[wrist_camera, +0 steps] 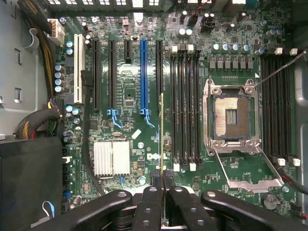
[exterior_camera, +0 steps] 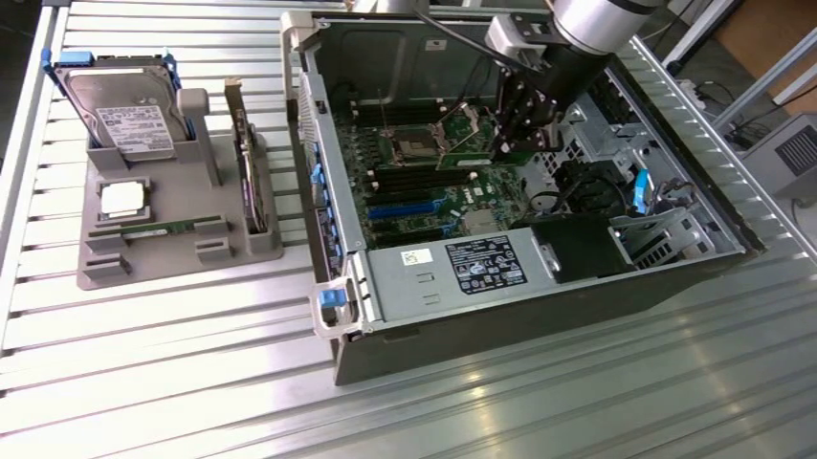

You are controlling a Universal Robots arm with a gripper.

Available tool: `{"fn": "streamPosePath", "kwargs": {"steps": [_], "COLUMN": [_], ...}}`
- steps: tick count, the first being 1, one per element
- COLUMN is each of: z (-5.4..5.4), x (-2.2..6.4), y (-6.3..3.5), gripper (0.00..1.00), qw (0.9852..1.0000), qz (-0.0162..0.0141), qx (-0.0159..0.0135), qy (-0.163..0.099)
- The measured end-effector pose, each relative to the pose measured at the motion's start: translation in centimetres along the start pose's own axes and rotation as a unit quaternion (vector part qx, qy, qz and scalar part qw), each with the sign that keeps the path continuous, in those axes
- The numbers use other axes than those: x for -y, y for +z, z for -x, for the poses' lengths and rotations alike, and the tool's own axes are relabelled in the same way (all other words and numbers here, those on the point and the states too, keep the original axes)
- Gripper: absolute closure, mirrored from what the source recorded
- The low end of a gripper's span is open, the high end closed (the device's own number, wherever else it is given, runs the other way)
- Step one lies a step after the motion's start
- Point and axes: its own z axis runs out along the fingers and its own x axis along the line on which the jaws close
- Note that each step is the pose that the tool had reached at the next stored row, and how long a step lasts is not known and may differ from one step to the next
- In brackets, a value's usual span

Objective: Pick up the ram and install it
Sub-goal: 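Insert the ram into the slot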

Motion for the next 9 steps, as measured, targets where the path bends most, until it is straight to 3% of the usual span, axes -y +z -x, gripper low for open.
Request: {"fn": "streamPosePath", "kwargs": {"steps": [9], "z": [-0.03], "x": [-0.18], "y": [0.5], "gripper": [0.88], "qw": [1.0], "qz": [0.0], "qx": [-0.0001], "qy": [0.0]}}
